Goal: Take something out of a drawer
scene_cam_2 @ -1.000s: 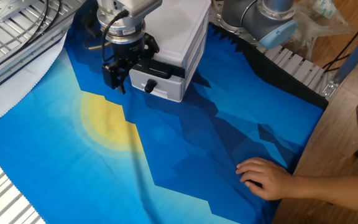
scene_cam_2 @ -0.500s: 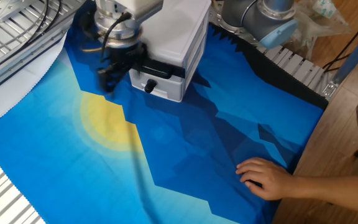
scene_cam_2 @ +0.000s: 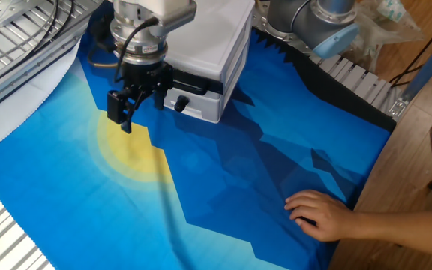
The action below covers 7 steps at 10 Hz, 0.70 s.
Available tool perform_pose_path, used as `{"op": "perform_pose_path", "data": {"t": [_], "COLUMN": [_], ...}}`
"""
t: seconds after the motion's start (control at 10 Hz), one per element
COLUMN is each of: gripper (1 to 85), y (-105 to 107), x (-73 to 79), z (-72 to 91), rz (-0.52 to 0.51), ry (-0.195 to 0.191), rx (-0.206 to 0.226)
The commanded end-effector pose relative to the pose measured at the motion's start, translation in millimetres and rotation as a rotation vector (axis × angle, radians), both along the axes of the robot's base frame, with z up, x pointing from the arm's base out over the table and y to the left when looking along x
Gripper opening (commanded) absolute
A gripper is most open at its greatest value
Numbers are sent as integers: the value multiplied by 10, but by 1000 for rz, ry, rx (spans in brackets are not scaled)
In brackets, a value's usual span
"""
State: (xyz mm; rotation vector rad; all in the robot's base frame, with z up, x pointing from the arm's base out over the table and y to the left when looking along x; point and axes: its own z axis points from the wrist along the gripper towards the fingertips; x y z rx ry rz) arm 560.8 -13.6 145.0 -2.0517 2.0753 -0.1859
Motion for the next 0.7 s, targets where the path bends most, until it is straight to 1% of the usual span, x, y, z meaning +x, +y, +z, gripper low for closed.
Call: {"op": "perform_pose_path", "data": {"t": [0.0, 0.1, 0.2, 0.3, 0.4, 0.5, 0.6], "gripper": [850, 850, 843, 803, 783, 757, 767], "y": [-37, -26, 3, 24, 24, -39, 30], "x": [-110, -199, -309, -357, -357, -357, -480], "z": [113, 153, 141, 138, 138, 133, 131], "rz": [-58, -76, -92, -105, -115, -124, -150], "ry": [54, 100, 145, 165, 166, 165, 216], "rx": [20, 37, 50, 59, 61, 37, 65]}}
